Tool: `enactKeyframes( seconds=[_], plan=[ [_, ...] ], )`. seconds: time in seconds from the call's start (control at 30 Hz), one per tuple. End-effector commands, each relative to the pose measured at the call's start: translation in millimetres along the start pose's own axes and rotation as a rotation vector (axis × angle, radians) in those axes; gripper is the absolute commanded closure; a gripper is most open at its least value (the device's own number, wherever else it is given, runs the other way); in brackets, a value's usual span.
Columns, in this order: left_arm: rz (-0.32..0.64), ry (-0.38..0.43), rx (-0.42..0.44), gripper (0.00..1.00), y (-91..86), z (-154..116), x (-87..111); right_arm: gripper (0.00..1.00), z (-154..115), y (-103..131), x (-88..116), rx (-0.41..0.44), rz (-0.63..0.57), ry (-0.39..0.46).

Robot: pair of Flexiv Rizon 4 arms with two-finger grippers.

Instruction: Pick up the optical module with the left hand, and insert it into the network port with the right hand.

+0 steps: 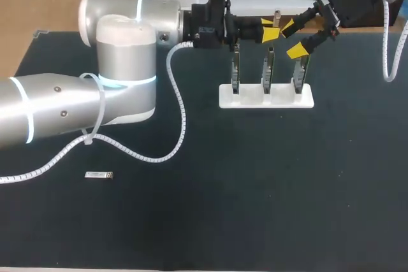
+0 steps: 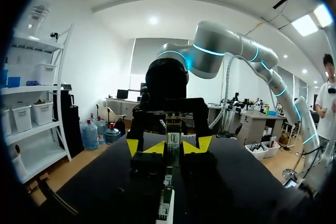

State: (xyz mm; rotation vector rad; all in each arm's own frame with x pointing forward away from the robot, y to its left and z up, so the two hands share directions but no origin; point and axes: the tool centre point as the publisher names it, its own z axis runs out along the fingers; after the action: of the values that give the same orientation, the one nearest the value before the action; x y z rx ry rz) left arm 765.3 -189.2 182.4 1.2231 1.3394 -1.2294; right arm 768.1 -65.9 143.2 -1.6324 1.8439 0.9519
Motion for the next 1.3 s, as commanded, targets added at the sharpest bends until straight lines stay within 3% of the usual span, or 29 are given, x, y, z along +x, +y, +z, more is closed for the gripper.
enactKeyframes(
  seconds=[0.03,1.3],
  plan=[
    [0.006,-0.008,0.004,1.0,-1.5,-5,2.6,0.0,0,1,0,0.002,0.0,0.0],
    [0.011,-0.021,0.055,1.0,0.4,5,9.9,0.0,0,1,0,0.002,0.0,0.0]
  ],
)
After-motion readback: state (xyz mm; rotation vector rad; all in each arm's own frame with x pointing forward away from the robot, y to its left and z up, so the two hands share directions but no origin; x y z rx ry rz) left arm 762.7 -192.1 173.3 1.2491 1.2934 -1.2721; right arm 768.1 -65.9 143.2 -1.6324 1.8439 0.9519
